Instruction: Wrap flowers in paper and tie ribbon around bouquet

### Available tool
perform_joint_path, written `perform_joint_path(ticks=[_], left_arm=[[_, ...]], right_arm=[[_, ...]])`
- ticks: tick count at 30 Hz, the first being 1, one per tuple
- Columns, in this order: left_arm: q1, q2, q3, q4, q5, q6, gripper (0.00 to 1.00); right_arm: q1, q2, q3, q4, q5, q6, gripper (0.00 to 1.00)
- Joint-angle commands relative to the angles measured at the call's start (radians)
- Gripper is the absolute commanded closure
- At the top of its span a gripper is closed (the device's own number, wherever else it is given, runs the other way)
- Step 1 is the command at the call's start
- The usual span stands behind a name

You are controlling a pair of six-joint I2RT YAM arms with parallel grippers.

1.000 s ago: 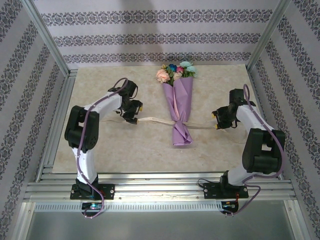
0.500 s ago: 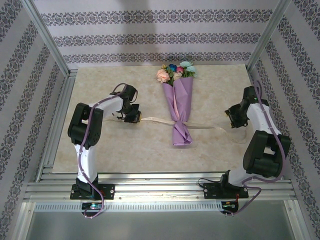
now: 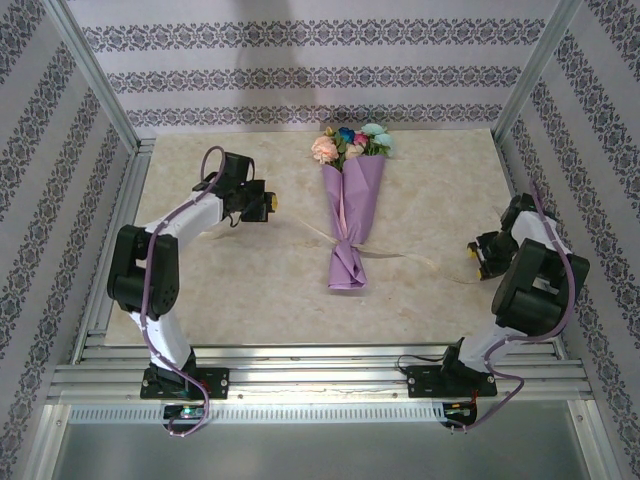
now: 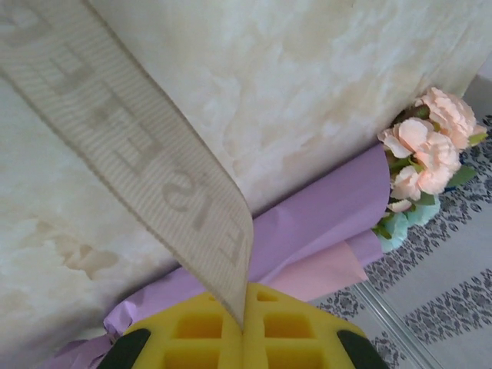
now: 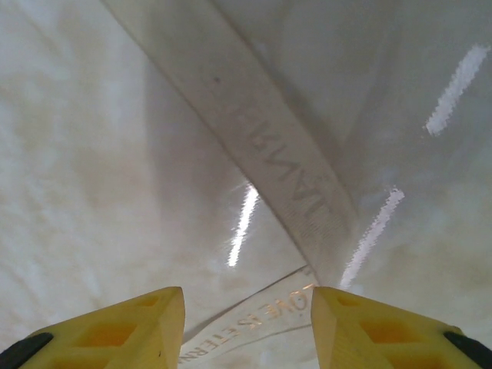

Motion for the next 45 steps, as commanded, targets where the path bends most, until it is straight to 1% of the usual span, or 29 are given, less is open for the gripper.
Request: perform_joint_path(ticks=[1,4,6,9,11,15,20,24,28,31,35,41,45], left_arm=[[0.015,-0.037,0.0,0.078,0.033,-0.02,1.0],[-0.005,-0.018,0.061,0.1,0.092,0.006,1.0],[-0.039,-0.001,0.09,0.144,0.14,-0.005,1.0],[-0.111,0.019,0.103,0.209,0.189,-0.053,1.0],[-0.154,0.022,0.096,0.25,0.201,-0.092,1.0],[-0.211,-0.007,0.095,0.22,0.167,-0.098,1.0],[-0.245,-0.038,0.095,0.2,0.147,-0.13,1.0],[-0.284,-0.049,0.083,0.254,0.147,-0.205,1.0],[-0.327,-0.056,0.072,0.286,0.134,-0.24,1.0],[-0.342,-0.063,0.051,0.311,0.122,-0.255,1.0],[-0.346,-0.063,0.053,0.316,0.124,-0.241,1.0],[-0.348,-0.057,0.055,0.339,0.135,-0.234,1.0],[-0.349,-0.052,0.071,0.321,0.141,-0.195,1.0]], right_arm=[[-0.004,0.002,-0.038,-0.034,-0.001,-0.032,0.52],[-0.006,0.007,-0.049,-0.042,0.007,-0.053,0.52],[-0.008,0.015,-0.046,-0.045,0.023,-0.071,0.52],[-0.007,0.029,-0.032,-0.052,0.046,-0.093,0.53],[-0.008,0.039,-0.03,-0.049,0.037,-0.098,0.55],[-0.002,0.027,-0.048,-0.039,0.02,-0.086,0.55],[0.011,0.004,-0.076,-0.015,0.005,-0.063,0.55],[0.042,0.008,-0.078,-0.009,-0.016,-0.053,0.55],[0.07,-0.002,-0.092,0.003,-0.024,-0.037,0.56],[0.068,-0.01,-0.098,-0.009,0.005,-0.034,0.57],[0.028,-0.042,-0.088,-0.01,0.042,-0.065,0.55],[-0.004,0.041,0.018,-0.045,0.073,-0.144,0.54],[-0.029,0.05,0.092,-0.027,0.091,-0.238,0.52]])
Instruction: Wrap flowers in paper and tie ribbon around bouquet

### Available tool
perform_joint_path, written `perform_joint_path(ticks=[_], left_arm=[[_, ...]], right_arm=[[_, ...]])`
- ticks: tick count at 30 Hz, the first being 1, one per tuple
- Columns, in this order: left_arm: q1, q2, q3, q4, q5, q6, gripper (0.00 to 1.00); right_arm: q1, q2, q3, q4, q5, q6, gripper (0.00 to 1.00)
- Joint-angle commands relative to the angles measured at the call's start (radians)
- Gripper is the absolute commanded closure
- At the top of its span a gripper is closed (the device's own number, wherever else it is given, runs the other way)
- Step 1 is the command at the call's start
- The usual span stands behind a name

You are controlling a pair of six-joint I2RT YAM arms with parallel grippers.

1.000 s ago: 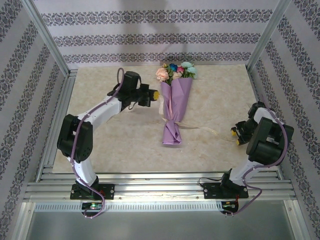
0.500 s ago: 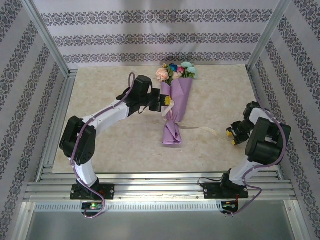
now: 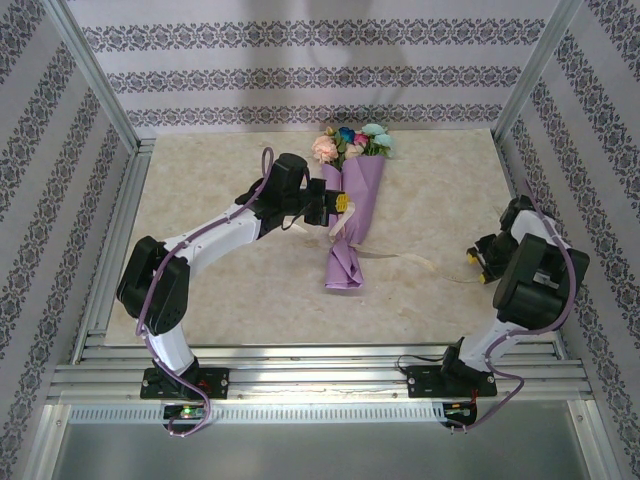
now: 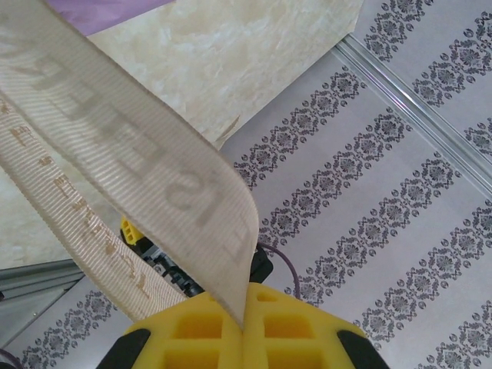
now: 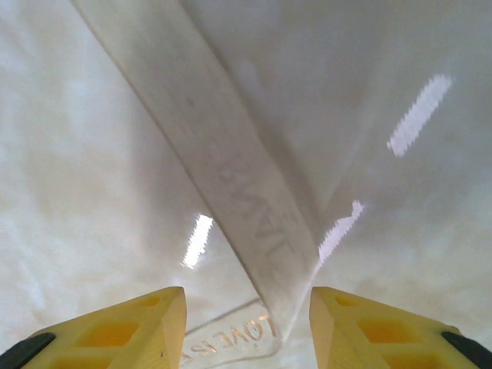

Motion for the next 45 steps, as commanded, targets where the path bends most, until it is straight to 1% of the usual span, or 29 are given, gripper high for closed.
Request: perform_joint_path(ticks=[1,4,9,13,15,17,18,21,22,25,28,32,34,35,37,39,41,42,43,44,45], left_arm=[[-0.006,-0.014,0.014,0.027,0.002,0.047,1.0],[-0.006,-0.012,0.012,0.025,0.003,0.082,1.0],[-0.006,-0.011,-0.017,0.066,-0.006,0.102,1.0],[-0.006,0.003,-0.037,0.12,0.008,0.086,1.0],[-0.006,0.008,-0.044,0.136,0.015,0.08,1.0],[-0.007,0.011,-0.051,0.147,0.018,0.072,1.0],[-0.006,0.012,-0.053,0.15,0.018,0.07,1.0],[-0.005,0.019,-0.05,0.152,0.026,0.066,1.0],[-0.004,0.021,-0.051,0.152,0.029,0.065,1.0],[-0.001,0.031,-0.044,0.146,0.038,0.064,1.0],[0.001,0.032,-0.044,0.135,0.042,0.068,1.0],[0.006,0.034,-0.045,0.123,0.045,0.072,1.0],[0.007,0.038,-0.036,0.114,0.047,0.077,1.0],[0.008,0.04,-0.029,0.106,0.049,0.083,1.0],[0.008,0.046,-0.018,0.096,0.051,0.088,1.0],[0.008,0.049,-0.007,0.083,0.052,0.096,1.0],[0.008,0.049,0.0,0.071,0.051,0.102,1.0],[0.008,0.049,0.004,0.064,0.051,0.105,1.0],[0.008,0.049,0.007,0.058,0.049,0.106,1.0],[0.008,0.048,0.008,0.054,0.046,0.109,1.0],[0.008,0.046,0.011,0.051,0.046,0.111,1.0]], right_arm=[[-0.014,0.007,0.084,-0.009,0.046,-0.122,0.52],[-0.014,0.022,0.16,-0.014,0.075,-0.205,0.48],[-0.013,0.133,0.264,-0.074,0.148,-0.298,0.45],[-0.013,0.251,0.331,-0.132,0.159,-0.352,0.47],[-0.012,0.283,0.349,-0.141,0.171,-0.364,0.5],[-0.013,0.306,0.359,-0.143,0.176,-0.372,0.55],[-0.012,0.315,0.365,-0.145,0.17,-0.376,0.62],[0.008,0.337,0.375,-0.134,0.117,-0.396,0.97],[0.03,0.339,0.38,-0.128,0.1,-0.407,1.0],[0.121,0.319,0.391,-0.116,0.062,-0.448,1.0],[0.242,0.284,0.377,-0.117,0.006,-0.477,1.0],[0.396,0.19,0.281,-0.109,-0.064,-0.489,1.0],[0.446,0.132,0.215,-0.102,-0.066,-0.485,1.0],[0.455,0.098,0.179,-0.094,-0.057,-0.48,1.0],[0.436,0.054,0.122,-0.082,-0.033,-0.478,1.0],[0.388,0.029,0.092,-0.067,-0.018,-0.48,1.0],[0.327,0.013,0.104,-0.068,-0.011,-0.478,1.0],[0.307,0.006,0.118,-0.077,0.025,-0.459,1.0],[0.287,-0.004,0.141,-0.088,0.093,-0.433,0.94],[0.255,-0.012,0.161,-0.094,0.145,-0.404,0.76],[0.223,-0.018,0.176,-0.092,0.17,-0.382,0.63]])
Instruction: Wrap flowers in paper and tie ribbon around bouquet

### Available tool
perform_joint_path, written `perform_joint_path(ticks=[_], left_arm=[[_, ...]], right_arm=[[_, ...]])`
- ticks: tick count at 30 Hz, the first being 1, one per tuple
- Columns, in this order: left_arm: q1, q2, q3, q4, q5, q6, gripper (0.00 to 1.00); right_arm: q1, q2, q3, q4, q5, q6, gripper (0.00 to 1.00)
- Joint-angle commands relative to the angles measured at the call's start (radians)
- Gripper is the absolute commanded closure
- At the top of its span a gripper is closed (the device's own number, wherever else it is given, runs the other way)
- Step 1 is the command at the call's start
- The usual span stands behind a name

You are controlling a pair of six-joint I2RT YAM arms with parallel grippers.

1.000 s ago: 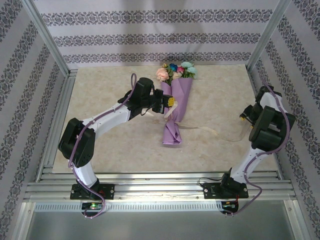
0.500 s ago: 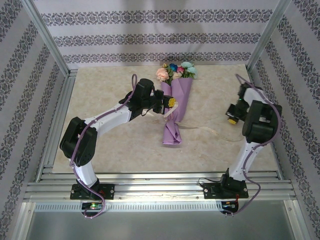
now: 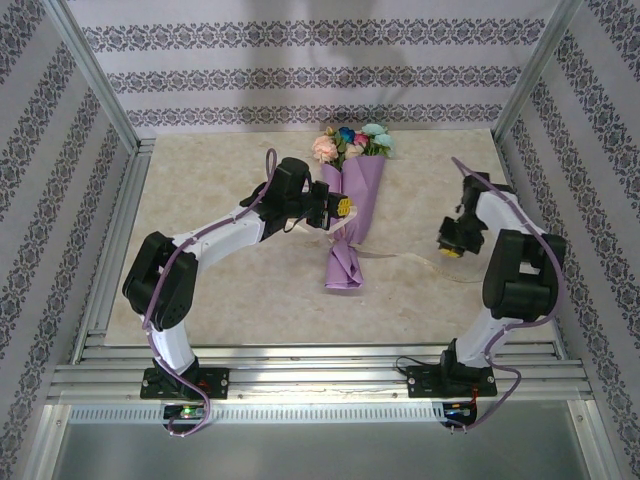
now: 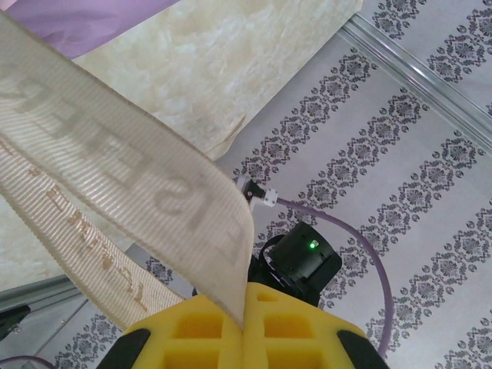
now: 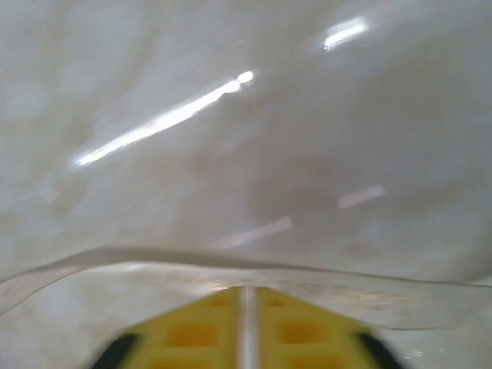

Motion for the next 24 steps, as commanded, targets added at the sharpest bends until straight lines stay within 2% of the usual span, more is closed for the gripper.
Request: perform_joint_path(ticks=[1,3,4,8,13,17,20,22,23,24], left_arm=[[0.006,0.007,0.04,-0.027,0.011,0.03,1.0],[0.006,0.006,0.044,-0.024,0.011,0.031,1.0],[0.006,0.007,0.045,-0.024,0.01,0.03,1.0],[0.006,0.009,0.044,-0.011,0.011,0.02,1.0],[0.006,0.01,0.049,-0.001,0.009,0.006,1.0],[0.006,0.012,0.052,0.001,0.007,-0.006,1.0],[0.005,0.011,0.061,-0.014,0.005,-0.003,1.0],[0.008,0.009,0.067,-0.028,0.001,-0.001,1.0],[0.008,0.007,0.066,-0.036,-0.004,0.001,1.0],[0.008,0.004,0.067,-0.041,-0.007,0.001,1.0]], right_arm=[[-0.095,-0.048,0.064,-0.007,0.145,0.074,0.53],[-0.16,-0.031,0.083,0.017,0.171,0.112,0.42],[-0.19,-0.008,0.091,0.027,0.176,0.126,0.39],[-0.269,0.103,0.134,0.041,0.16,0.135,0.34],[-0.353,0.219,0.162,0.085,0.03,0.133,0.34],[-0.337,0.333,0.231,0.076,-0.055,0.113,0.43],[-0.289,0.375,0.269,0.074,-0.069,0.114,0.5],[-0.251,0.4,0.316,0.039,-0.02,0.102,0.51],[-0.235,0.409,0.34,0.02,0.009,0.091,0.55],[-0.225,0.417,0.364,-0.003,0.03,0.08,0.72]])
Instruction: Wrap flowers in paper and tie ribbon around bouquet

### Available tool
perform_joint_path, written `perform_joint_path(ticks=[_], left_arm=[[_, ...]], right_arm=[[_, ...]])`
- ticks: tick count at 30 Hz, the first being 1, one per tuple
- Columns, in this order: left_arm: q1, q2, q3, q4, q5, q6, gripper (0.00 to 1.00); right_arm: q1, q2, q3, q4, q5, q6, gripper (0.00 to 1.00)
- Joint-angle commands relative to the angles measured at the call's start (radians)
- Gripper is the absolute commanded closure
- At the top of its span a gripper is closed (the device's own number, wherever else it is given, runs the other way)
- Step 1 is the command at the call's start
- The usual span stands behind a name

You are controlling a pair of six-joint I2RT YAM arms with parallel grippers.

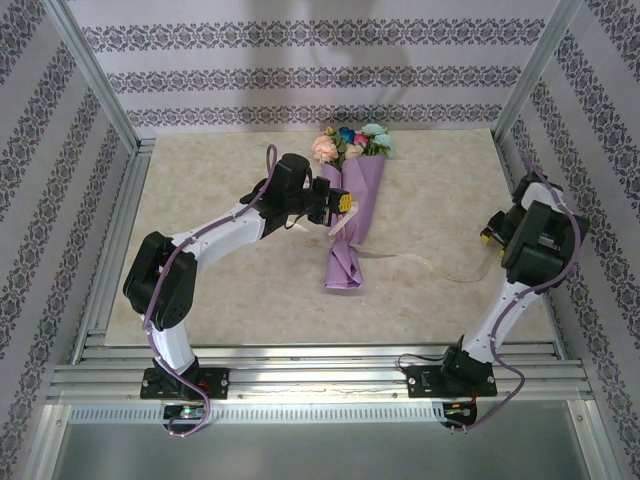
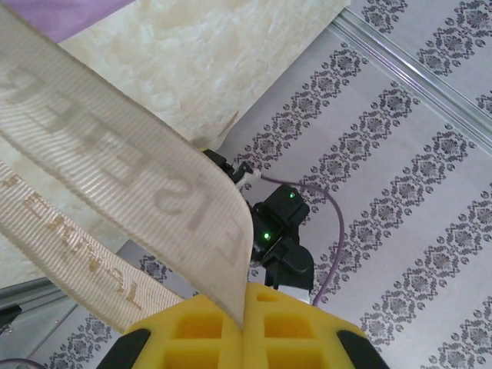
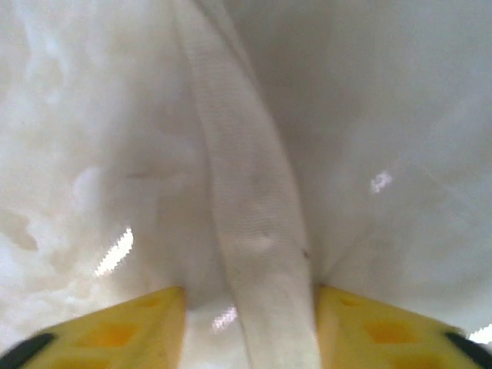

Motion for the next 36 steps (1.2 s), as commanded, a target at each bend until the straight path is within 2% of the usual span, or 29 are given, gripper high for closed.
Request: perform_joint_path(ticks=[1,2,4,5,10,15,19,22,25,30,33,36], left_arm=[[0.008,-0.002,0.03,-0.032,-0.01,0.003,1.0],[0.007,-0.005,0.029,-0.034,-0.015,0.003,1.0],[0.006,-0.01,0.031,-0.041,-0.022,0.003,1.0],[0.008,-0.013,0.032,-0.046,-0.027,0.005,1.0],[0.009,-0.027,0.032,-0.074,-0.053,0.02,1.0],[0.009,-0.029,0.005,-0.046,-0.067,0.02,1.0],[0.01,-0.02,-0.04,0.012,-0.054,0.002,1.0],[0.011,0.0,-0.033,0.029,-0.011,0.014,1.0],[0.009,0.008,-0.022,0.029,0.023,0.033,1.0],[0.009,-0.002,-0.011,-0.006,0.048,0.094,1.0],[0.008,0.008,0.002,-0.073,0.05,0.196,1.0],[0.007,0.005,-0.015,-0.057,0.011,0.296,1.0]], right_arm=[[0.069,0.059,0.065,-0.032,-0.022,-0.026,0.76],[0.075,0.066,0.08,-0.048,-0.022,-0.026,0.79],[0.086,0.073,0.089,-0.052,-0.019,-0.025,0.95],[0.09,0.072,0.086,-0.045,-0.029,-0.022,1.0],[0.162,-0.009,0.073,0.016,-0.064,-0.032,1.0],[0.312,-0.119,0.055,0.041,-0.103,-0.085,1.0],[0.44,-0.212,-0.036,0.077,-0.13,-0.103,1.0],[0.465,-0.282,-0.12,0.099,-0.129,-0.062,1.0],[0.446,-0.35,-0.162,0.14,-0.166,-0.023,1.0],[0.46,-0.393,0.004,0.112,-0.227,0.004,1.0],[0.51,-0.372,0.119,0.116,-0.269,0.05,1.0],[0.579,-0.327,0.242,0.119,-0.26,0.08,1.0]])
